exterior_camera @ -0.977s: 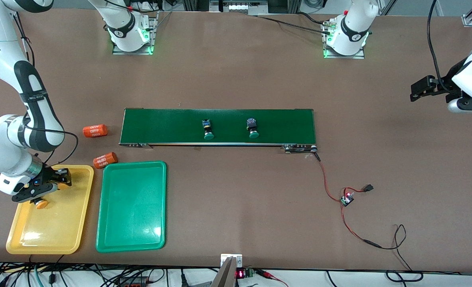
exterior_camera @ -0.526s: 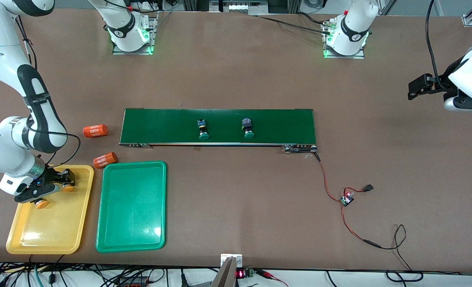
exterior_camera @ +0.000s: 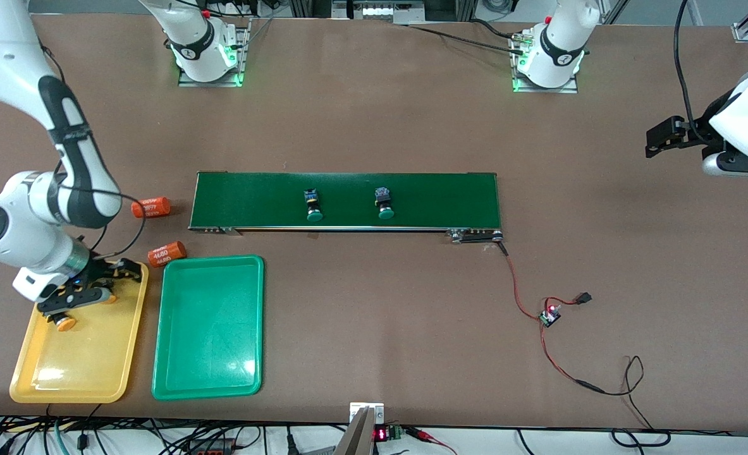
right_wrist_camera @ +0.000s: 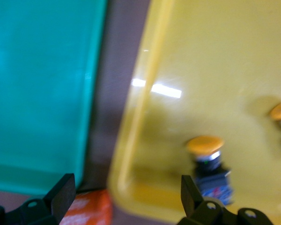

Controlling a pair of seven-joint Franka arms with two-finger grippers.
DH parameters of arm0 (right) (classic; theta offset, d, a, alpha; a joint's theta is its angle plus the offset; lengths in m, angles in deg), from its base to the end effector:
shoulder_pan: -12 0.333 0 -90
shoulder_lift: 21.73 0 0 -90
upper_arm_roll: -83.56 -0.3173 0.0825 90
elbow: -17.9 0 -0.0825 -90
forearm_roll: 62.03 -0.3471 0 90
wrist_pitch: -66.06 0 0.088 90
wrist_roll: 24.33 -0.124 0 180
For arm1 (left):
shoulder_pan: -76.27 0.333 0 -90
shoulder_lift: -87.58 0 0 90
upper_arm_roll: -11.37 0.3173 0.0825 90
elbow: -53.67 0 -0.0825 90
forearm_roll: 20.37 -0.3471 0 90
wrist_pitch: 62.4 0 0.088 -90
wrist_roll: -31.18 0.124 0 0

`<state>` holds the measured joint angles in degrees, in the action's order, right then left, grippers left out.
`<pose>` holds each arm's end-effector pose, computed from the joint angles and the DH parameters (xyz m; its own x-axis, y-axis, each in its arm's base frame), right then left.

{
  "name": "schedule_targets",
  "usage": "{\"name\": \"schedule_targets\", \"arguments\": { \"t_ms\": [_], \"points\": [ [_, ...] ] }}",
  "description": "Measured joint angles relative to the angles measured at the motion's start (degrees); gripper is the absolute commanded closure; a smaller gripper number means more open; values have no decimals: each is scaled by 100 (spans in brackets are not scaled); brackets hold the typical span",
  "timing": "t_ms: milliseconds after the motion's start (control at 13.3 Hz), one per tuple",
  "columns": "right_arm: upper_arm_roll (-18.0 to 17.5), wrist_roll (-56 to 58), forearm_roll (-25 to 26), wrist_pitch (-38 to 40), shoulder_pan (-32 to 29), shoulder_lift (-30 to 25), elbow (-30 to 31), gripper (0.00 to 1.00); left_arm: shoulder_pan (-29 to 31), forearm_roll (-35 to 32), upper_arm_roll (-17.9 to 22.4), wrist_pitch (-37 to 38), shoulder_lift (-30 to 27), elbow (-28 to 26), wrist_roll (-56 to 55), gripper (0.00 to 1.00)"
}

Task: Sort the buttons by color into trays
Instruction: 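Move the right gripper back to the belt and grasp a green button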

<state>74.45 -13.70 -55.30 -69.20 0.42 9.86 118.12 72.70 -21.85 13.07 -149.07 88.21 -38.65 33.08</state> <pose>0.6447 -0.0410 0.2754 0.9783 0.1959 0.0667 0.1952 -0.9806 0.0177 0.5106 -0.0134 0.5811 0.9918 -0.0640 -0.1102 -0.0669 -0.9975 -0.0225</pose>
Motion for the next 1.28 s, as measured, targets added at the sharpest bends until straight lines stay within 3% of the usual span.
{"name": "schedule_targets", "arguments": {
  "t_ms": [226,526,752,1278],
  "points": [
    [-433,-1150,-18,148,189,-1091,1235,0,-5,0,-32,22,-1,8,0,0],
    [-1408,-2839,-20,189,227,-2017,2292,0,-5,0,-32,29,0,63,0,0],
    [-1915,-3500,-20,189,299,-2071,2395,0,-3,0,-30,47,1,72,0,0],
    [-1984,-4136,-80,55,959,-1864,2422,0,29,0,-25,50,3,73,0,0]
  ]
}}
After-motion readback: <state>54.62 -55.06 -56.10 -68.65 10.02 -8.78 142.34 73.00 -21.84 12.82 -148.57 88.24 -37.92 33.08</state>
